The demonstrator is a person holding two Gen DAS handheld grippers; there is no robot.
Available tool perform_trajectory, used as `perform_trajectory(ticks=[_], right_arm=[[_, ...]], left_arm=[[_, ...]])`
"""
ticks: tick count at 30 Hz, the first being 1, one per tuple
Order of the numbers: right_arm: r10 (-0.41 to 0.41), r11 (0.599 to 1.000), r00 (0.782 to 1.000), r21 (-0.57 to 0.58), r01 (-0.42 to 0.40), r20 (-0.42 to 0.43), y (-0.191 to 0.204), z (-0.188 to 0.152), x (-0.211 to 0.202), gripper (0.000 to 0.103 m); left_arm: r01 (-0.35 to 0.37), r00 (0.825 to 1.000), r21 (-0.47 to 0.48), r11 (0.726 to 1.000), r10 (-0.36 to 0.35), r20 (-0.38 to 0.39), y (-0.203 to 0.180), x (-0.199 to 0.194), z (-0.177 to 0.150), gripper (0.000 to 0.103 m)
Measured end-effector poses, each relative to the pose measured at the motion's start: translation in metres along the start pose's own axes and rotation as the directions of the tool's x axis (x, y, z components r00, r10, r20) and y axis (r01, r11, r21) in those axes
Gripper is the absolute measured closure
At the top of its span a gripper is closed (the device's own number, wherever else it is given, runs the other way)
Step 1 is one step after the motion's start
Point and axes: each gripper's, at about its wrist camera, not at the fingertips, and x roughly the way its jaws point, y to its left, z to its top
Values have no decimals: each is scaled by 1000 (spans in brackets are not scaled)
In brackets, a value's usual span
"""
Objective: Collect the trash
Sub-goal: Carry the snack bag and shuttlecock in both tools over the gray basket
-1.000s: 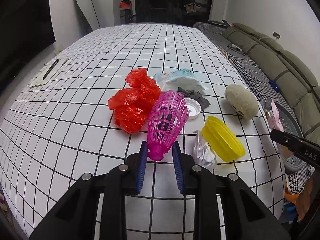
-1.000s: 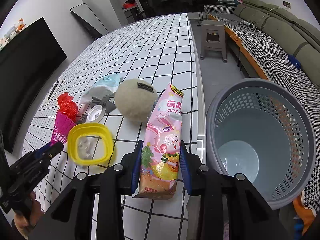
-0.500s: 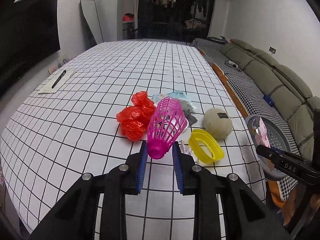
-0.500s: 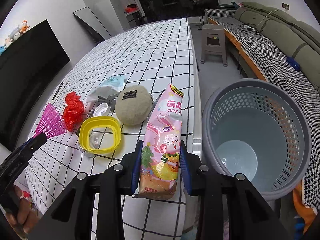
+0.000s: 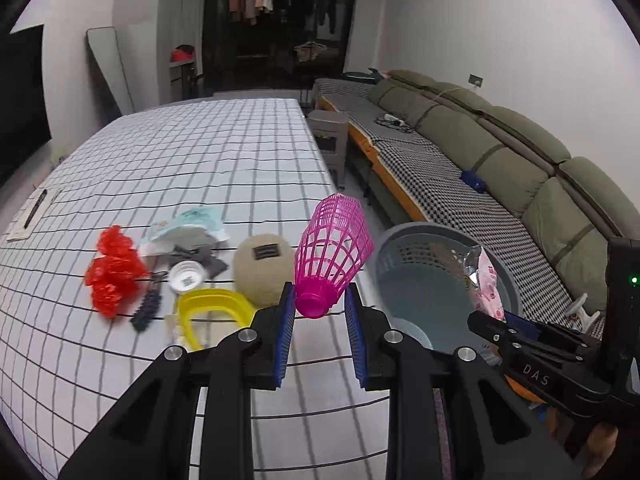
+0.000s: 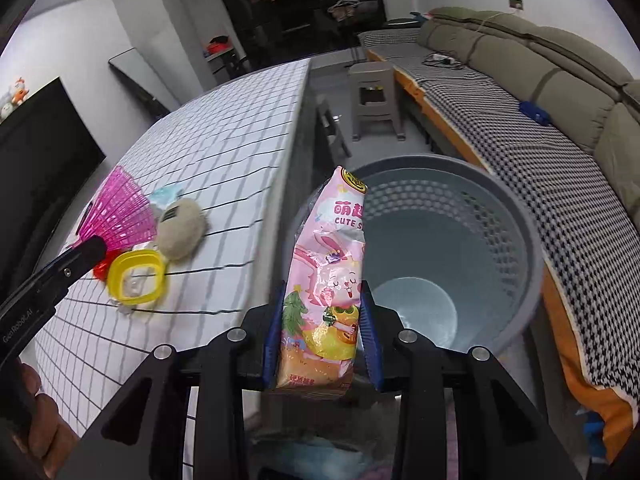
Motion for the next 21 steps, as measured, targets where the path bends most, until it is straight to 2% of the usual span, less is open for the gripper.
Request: perform_trajectory(ticks=[4,9,16,21], right_arm=[[-45,999,999,24,44,13,-33,-3,-2,70],[-81,996,997,48,81,2,-69,-9,1,70],[-74,994,997,79,76,-23,-100,-2,15,70],[-56,996,997,71,59,-46,-106,3,25,69]], left_arm=[[51,998,67,996,-48,-36,-44,22,3,78],[88,994,105,991,-81,-73,-84,45,6,78],[93,988,139,986,-74,-134,-109,78,5,78],[92,982,146,985,-65,-178,-117,98,7,78]])
